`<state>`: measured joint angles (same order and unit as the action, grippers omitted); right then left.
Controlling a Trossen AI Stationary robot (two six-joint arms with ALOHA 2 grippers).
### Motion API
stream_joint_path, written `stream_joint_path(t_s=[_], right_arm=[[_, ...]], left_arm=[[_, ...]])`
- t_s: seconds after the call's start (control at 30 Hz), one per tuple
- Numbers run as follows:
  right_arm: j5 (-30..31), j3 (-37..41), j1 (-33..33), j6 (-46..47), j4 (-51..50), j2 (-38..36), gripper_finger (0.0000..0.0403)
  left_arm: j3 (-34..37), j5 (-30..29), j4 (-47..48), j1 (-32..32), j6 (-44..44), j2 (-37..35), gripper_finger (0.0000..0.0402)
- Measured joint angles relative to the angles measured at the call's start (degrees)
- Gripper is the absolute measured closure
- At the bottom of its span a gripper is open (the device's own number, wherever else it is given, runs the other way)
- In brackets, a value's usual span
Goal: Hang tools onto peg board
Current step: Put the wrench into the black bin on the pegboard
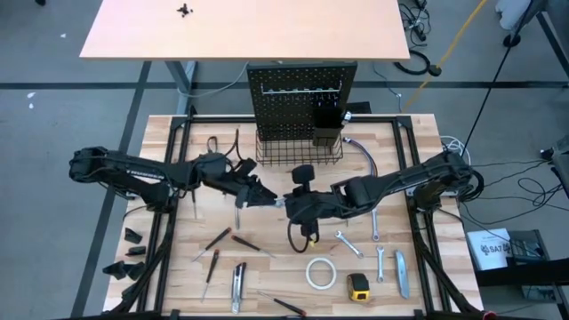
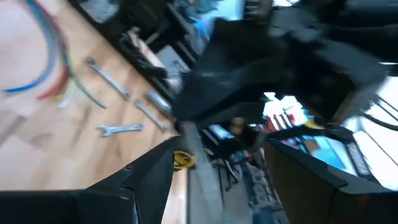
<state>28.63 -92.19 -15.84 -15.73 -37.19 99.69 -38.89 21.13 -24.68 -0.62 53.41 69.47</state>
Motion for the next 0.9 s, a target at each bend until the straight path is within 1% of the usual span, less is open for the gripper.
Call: stream_joint_path(t_s=[0.17, 0.37, 0.53, 0.63, 0.9], right_arm=[[-0.1, 0.0, 0.0, 0.2, 0.4, 0.6, 0.0374], [-0.2, 0.0, 0.0, 0.9, 0.4, 0.6, 0.0374], [-0.5, 0.0, 0.0, 1.1, 0.3, 1.0, 0.0374], [-1.8, 0.0, 0.0, 1.5, 0.5, 1.4, 0.0374], [-1.8, 0.0, 0.0, 1.7, 0.3, 1.4, 0.0374]], left_arm=[[0.0, 0.5, 1.9, 0.3, -0.2, 0.2, 0.015], [0.0, 0.9, 4.8, 0.8, -0.1, 0.7, 0.0163], [0.0, 0.8, 6.0, 0.8, -0.2, 0.9, 0.0188], [0.0, 0.7, 6.0, 0.8, -0.2, 0.9, 0.0205], [0.0, 0.3, 7.3, 0.8, -1.2, 0.9, 0.0246]])
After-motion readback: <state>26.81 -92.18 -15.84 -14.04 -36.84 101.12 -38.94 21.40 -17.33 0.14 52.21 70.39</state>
